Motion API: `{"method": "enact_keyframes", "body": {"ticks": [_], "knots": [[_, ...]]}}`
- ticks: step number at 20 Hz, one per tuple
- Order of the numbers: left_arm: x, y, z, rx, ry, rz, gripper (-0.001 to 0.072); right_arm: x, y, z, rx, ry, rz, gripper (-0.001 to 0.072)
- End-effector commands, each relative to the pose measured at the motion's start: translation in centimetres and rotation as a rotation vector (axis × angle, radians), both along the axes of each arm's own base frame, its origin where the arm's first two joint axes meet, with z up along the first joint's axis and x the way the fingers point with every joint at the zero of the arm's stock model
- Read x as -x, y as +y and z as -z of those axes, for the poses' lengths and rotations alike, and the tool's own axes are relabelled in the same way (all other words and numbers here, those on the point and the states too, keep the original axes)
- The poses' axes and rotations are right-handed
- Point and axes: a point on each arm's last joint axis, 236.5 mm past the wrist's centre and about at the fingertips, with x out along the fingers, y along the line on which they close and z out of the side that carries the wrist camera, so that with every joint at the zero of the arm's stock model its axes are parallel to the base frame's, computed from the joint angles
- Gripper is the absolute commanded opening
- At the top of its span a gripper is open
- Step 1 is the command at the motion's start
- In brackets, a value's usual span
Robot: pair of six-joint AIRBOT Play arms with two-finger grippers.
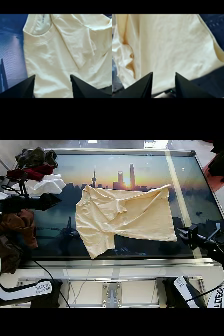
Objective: Fold the shirts.
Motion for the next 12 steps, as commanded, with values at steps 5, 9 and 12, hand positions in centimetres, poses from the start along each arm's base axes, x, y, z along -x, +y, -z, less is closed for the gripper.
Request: {"method": "enact_keyframes", "body": {"ticks": [5,9,12], "knots": [[-0.3,-0.3,-0.6,0.033,-0.013,-0.011,0.0477,5.5,0.0,5.8,0.004,0.227,0.112,0.0525],[-0.4,-0.4,-0.7,0.036,-0.018,-0.010,0.0477,3.9,-1.9,6.9,0.012,0.155,0.281,0.0524],[-0.5,-0.3,-0.7,0.030,-0.027,-0.011,0.0477,2.9,-2.3,6.8,-0.012,0.096,0.349,0.0521]]}}
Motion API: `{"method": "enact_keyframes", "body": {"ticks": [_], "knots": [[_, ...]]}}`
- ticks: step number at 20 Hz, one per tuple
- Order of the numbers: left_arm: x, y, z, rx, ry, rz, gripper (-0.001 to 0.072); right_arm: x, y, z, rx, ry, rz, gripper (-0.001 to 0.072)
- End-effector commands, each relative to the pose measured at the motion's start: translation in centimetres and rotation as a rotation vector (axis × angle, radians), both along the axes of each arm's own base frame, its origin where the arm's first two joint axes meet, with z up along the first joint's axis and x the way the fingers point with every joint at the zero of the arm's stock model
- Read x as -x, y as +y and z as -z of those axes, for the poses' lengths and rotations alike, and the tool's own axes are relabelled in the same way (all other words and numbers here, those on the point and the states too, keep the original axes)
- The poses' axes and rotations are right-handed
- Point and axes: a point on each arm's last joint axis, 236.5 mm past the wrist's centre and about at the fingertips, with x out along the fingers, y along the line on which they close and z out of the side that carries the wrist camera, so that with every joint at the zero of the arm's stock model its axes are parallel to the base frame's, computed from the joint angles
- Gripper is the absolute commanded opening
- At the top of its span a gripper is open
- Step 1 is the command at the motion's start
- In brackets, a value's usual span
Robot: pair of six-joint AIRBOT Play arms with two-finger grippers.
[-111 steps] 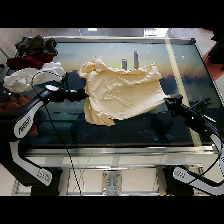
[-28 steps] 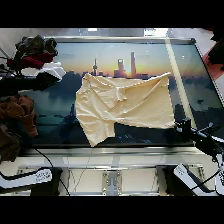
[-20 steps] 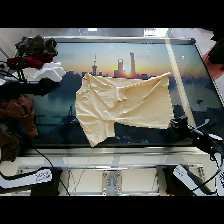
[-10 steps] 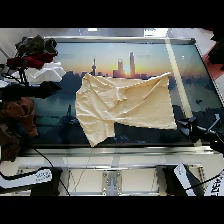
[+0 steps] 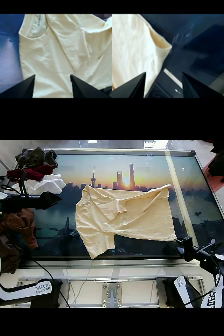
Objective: Fold the shirts.
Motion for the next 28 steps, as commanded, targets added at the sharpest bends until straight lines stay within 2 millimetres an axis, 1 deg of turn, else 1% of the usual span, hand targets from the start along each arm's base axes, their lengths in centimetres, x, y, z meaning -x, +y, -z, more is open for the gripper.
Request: {"method": "enact_keyframes", "body": {"ticks": [1,3,7,10,13,15,18,20,21,22,23,24,25,27,28], "knots": [[-0.3,0.2,0.0,-0.006,-0.010,-0.008,0.0477,-0.8,-1.1,0.5,0.002,-0.046,0.106,0.0519],[-0.4,0.3,0.0,-0.009,-0.015,-0.015,0.0477,-0.6,-0.9,1.1,-0.010,-0.029,0.101,0.0513],[-0.5,0.4,0.0,-0.010,-0.016,-0.017,0.0477,-0.8,-1.0,1.3,0.003,-0.030,0.099,0.0501],[-0.5,0.4,0.0,-0.012,-0.019,-0.015,0.0477,-2.1,-0.8,1.2,0.040,-0.048,0.095,0.0444],[-0.5,0.4,0.0,-0.015,-0.021,-0.012,0.0477,-3.4,-0.5,1.2,0.096,-0.060,0.084,0.0444],[-0.4,0.4,0.0,-0.020,-0.022,-0.009,0.0477,-3.6,0.0,1.7,0.094,-0.042,0.081,0.0441],[-0.4,0.4,0.1,-0.027,-0.030,-0.001,0.0477,-3.4,0.6,2.7,0.058,-0.011,0.077,0.0370],[-0.4,0.5,0.1,-0.029,-0.030,0.000,0.0477,-3.2,0.9,3.5,0.037,0.012,0.078,0.0369],[-0.5,0.5,0.1,-0.029,-0.031,-0.001,0.0477,-3.1,1.0,3.6,0.033,0.014,0.074,0.0317],[-0.6,0.6,0.2,-0.030,-0.032,-0.005,0.0477,-3.2,1.0,3.5,0.031,0.009,0.077,0.0165],[-0.7,0.6,0.4,-0.029,-0.027,-0.007,0.0477,-3.6,0.9,3.1,0.023,-0.003,0.084,0.0061],[-0.6,0.6,1.0,-0.022,-0.011,-0.008,0.0477,-4.2,0.8,2.5,0.026,-0.026,0.078,0.0030],[-0.6,0.6,2.1,-0.002,0.028,-0.029,0.0478,-4.8,0.8,1.7,0.038,-0.054,0.049,0.0029],[-0.1,0.6,5.4,0.072,0.159,-0.122,0.0520,-6.1,0.6,0.1,0.040,-0.097,0.023,0.0028],[0.4,0.2,7.1,0.115,0.226,-0.153,0.0521,-6.7,0.5,-0.8,0.042,-0.117,0.011,0.0028]]}}
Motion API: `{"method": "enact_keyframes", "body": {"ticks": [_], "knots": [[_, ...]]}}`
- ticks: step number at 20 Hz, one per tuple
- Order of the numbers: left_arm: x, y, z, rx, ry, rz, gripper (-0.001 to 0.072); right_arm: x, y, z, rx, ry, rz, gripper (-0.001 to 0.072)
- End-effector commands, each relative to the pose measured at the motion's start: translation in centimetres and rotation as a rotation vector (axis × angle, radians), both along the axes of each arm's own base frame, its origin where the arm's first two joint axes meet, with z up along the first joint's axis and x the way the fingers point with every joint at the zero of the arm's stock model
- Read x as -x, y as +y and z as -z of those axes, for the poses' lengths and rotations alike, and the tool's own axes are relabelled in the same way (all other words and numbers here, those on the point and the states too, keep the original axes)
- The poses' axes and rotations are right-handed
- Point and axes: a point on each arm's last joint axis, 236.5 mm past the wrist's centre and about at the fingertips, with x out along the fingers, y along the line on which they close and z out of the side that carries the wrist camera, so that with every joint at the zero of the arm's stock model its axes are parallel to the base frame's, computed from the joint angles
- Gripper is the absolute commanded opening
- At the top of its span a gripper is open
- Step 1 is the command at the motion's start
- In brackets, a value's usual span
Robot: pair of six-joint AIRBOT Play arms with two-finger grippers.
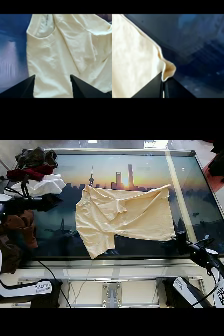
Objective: Fold the shirts.
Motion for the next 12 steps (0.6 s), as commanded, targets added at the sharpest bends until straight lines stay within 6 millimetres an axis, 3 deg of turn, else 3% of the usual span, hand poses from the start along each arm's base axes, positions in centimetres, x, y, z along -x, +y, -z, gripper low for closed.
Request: {"method": "enact_keyframes", "body": {"ticks": [1,2,6,8,12], "knots": [[1.3,-1.1,4.6,0.136,0.186,-0.095,0.0577,-2.2,0.1,-2.9,-0.010,-0.079,-0.049,0.0028],[2.1,-2.2,5.9,0.194,0.242,-0.091,0.0669,-2.6,0.1,-3.6,-0.009,-0.094,-0.062,0.0028],[3.9,-6.4,8.8,0.284,0.363,-0.032,0.0672,-3.4,0.0,-4.9,-0.004,-0.124,-0.080,0.0027],[4.3,-7.9,9.3,0.286,0.386,-0.006,0.0713,-3.4,0.1,-4.9,-0.003,-0.126,-0.088,0.0027],[6.8,-8.7,9.8,0.265,0.494,0.049,0.0713,-3.3,0.2,-4.9,0.008,-0.130,-0.104,0.0028]]}}
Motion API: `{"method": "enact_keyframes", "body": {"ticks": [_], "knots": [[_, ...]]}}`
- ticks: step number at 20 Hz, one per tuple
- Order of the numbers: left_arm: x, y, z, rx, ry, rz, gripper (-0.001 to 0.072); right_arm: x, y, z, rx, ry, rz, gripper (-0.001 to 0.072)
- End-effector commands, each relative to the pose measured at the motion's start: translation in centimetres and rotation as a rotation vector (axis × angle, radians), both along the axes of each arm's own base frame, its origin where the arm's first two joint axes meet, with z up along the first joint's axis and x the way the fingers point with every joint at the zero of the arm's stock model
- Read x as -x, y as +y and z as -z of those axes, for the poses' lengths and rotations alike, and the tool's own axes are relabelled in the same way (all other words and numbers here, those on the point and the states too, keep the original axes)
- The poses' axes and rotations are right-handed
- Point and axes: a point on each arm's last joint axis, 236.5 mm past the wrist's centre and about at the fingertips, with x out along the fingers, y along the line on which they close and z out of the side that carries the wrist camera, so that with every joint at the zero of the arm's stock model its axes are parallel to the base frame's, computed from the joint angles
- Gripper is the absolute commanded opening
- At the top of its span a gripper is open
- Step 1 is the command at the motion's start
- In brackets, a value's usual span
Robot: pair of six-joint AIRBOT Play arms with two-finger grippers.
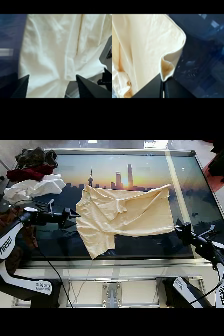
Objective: Fold the shirts.
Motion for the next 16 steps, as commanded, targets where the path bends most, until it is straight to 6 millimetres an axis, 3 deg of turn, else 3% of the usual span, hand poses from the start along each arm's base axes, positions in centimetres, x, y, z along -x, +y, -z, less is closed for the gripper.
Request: {"method": "enact_keyframes", "body": {"ticks": [1,5,9,14,16], "knots": [[2.5,-1.0,0.6,0.009,0.097,0.068,0.0713,-0.1,0.2,-0.2,0.009,-0.010,-0.019,0.0028],[4.8,-0.7,1.0,-0.012,0.163,0.137,0.0713,-0.1,0.7,-0.4,0.002,-0.016,-0.043,0.0028],[5.6,0.2,2.1,-0.072,0.205,0.150,0.0713,0.0,0.8,-0.4,0.004,-0.018,-0.050,0.0028],[2.7,1.5,3.6,-0.159,0.132,0.048,0.0710,-0.1,0.8,-0.4,0.004,-0.020,-0.051,0.0028],[1.4,0.7,3.6,-0.165,0.097,0.018,0.0706,-0.1,0.8,-0.5,-0.001,-0.024,-0.049,0.0028]]}}
